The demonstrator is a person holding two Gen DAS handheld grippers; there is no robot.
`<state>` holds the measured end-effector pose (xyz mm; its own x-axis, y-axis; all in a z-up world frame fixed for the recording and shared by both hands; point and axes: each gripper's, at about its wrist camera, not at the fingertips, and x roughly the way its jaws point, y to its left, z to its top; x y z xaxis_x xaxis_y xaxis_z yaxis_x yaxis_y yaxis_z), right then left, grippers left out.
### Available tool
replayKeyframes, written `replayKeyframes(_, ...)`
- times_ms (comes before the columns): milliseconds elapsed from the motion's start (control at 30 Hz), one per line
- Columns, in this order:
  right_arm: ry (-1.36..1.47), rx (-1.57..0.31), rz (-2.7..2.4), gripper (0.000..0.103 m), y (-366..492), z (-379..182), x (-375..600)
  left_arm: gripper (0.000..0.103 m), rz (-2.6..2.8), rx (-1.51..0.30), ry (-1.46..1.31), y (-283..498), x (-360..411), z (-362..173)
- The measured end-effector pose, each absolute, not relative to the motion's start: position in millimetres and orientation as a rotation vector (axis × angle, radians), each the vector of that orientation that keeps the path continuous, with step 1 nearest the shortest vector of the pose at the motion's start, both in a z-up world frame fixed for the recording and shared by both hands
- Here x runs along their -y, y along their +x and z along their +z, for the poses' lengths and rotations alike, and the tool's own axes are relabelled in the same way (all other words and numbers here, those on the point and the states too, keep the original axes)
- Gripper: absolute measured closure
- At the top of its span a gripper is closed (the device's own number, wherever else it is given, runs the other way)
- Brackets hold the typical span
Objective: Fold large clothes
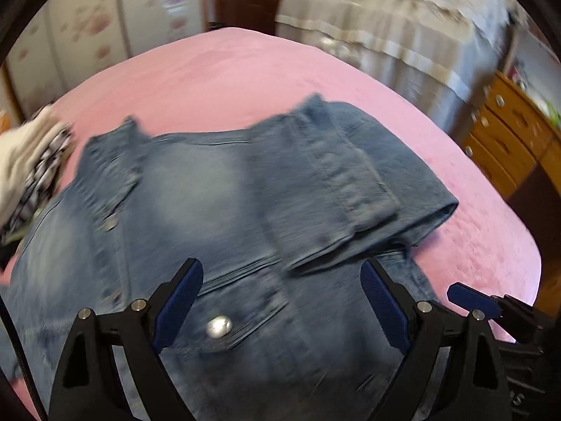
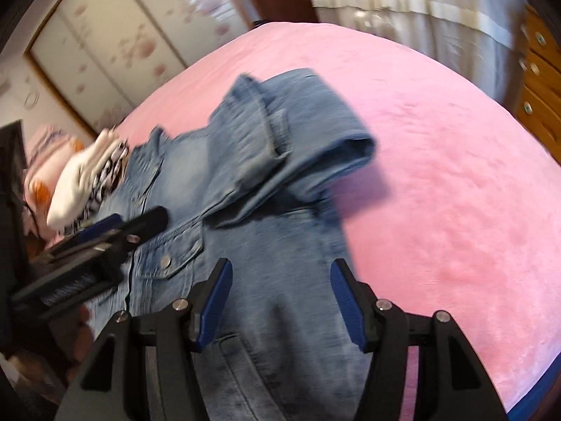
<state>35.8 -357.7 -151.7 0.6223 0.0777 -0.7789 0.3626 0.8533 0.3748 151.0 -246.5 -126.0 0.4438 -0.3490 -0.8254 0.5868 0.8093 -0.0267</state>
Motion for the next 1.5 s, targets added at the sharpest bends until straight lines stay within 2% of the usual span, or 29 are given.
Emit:
replayKeyframes(167, 0.580, -0.893, -0.197, 0.044, 30.0, -158.7, 371.2, 0.014, -0.611, -0.980, 0.331, 161.5, 282.6, -143.1)
replayKeyframes(200, 0.586, -0.894, -0.196, 0.044, 26.7, -160.1, 374.4, 0.016, -0.607, -0.980, 0.331, 164.4, 287.0, -144.9)
replayKeyframes(300, 0.589, -0.900, -0.192, 0.044, 26.3, -165.5, 371.9, 0.032, -0.612, -0.991, 0.336, 171.4, 295.9, -148.4)
replayKeyframes(333, 0.589, -0.902, -0.190, 0.044, 25.6, -166.7, 371.4, 0.045, -0.628, -1.002, 0.333, 174.1, 299.3, -150.6)
replayKeyframes(367, 0.591, -0.905, -0.188, 0.044, 26.1, -168.2, 370.6, 0.069, -0.660, -1.027, 0.320, 177.1, 302.4, -152.3)
replayKeyframes(433, 0.599, -0.909, -0.184, 0.044, 24.7, -169.8, 371.4, 0.099, -0.673, -1.049, 0.311, 178.8, 305.6, -154.8)
replayKeyframes(700, 0.583, -0.904, -0.167, 0.044, 23.4, -165.1, 365.6, 0.101, -0.572, -0.857, 0.122, 185.0, 230.9, -90.7)
replayKeyframes(800, 0.562, -0.904, -0.157, 0.044, 26.6, -163.5, 359.3, 0.101, -0.493, -0.875, 0.001, 189.3, 180.2, -86.3)
replayKeyframes(933, 0.547, -0.917, -0.137, 0.044, 31.1, -165.8, 348.9, 0.100, -0.388, -1.006, -0.129, 192.4, 120.9, -122.7)
replayKeyframes(1000, 0.535, -0.925, -0.126, 0.044, 32.5, -167.3, 342.4, 0.091, -0.364, -1.111, -0.223, 191.7, 97.6, -151.8)
replayKeyframes(1067, 0.516, -0.935, -0.124, 0.044, 33.8, -167.8, 338.1, 0.077, -0.354, -1.164, -0.279, 192.8, 80.4, -170.4)
replayKeyframes(1200, 0.493, -0.942, -0.120, 0.044, 34.0, -166.5, 336.5, 0.063, -0.373, -1.165, -0.316, 196.8, 69.5, -176.9)
replayKeyframes(1267, 0.487, -0.944, -0.124, 0.045, 34.0, -165.3, 336.6, 0.045, -0.384, -1.149, -0.314, 202.0, 70.5, -173.8)
replayKeyframes(1367, 0.479, -0.947, -0.129, 0.045, 33.5, -166.5, 336.1, 0.043, -0.432, -1.138, -0.301, 218.4, 78.6, -172.8)
replayKeyframes(1500, 0.476, -0.954, -0.138, 0.044, 35.4, -169.4, 333.7, 0.043, -0.526, -1.210, -0.300, 242.9, 92.5, -188.4)
